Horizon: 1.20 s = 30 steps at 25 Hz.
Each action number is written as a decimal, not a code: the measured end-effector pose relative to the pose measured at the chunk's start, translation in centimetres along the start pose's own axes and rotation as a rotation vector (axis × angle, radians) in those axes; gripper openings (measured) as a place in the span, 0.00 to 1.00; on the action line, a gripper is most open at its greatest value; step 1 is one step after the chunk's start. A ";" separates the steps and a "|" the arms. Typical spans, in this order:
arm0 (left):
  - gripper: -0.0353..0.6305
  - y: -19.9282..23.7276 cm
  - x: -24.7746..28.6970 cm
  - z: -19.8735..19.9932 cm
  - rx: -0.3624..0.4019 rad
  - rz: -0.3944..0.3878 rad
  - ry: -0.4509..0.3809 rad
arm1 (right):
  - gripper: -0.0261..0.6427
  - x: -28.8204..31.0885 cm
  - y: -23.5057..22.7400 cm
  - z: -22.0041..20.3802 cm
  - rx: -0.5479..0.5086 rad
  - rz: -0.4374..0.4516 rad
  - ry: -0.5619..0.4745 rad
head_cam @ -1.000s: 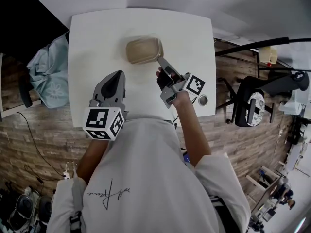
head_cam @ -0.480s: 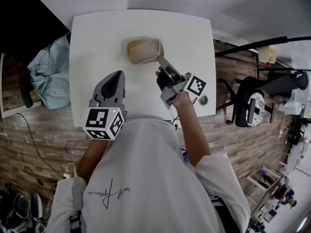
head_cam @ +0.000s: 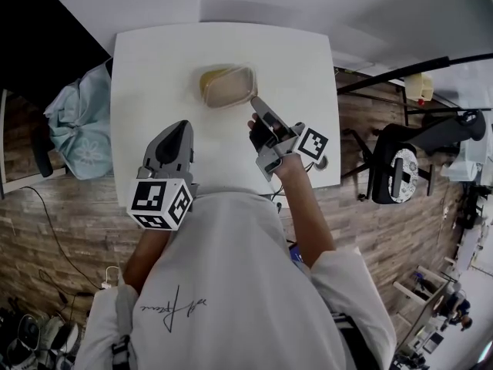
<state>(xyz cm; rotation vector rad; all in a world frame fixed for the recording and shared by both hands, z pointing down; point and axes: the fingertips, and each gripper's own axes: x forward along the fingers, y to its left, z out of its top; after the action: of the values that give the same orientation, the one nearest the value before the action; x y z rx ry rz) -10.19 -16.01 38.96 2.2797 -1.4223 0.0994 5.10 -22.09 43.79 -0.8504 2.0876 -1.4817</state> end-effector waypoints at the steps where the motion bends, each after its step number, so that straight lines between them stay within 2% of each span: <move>1: 0.06 0.0 -0.1 0.0 0.000 0.001 -0.002 | 0.06 -0.1 0.1 -0.1 -0.001 0.000 0.001; 14: 0.06 0.0 -1.3 -0.6 0.014 -0.002 0.001 | 0.06 -1.6 2.0 -1.4 -0.023 0.018 0.021; 19: 0.06 -0.1 -1.8 -0.6 0.054 0.003 -0.002 | 0.06 -2.1 2.7 -1.9 -0.037 0.021 0.028; 30: 0.06 -0.5 -2.8 -1.3 0.048 -0.007 0.001 | 0.06 -3.1 4.4 -3.8 -0.069 0.023 0.055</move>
<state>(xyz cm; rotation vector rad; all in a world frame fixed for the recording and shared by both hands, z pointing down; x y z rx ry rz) -10.86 -12.99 39.11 2.3229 -1.4255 0.1332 3.82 -16.30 40.88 -0.8172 2.1927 -1.4442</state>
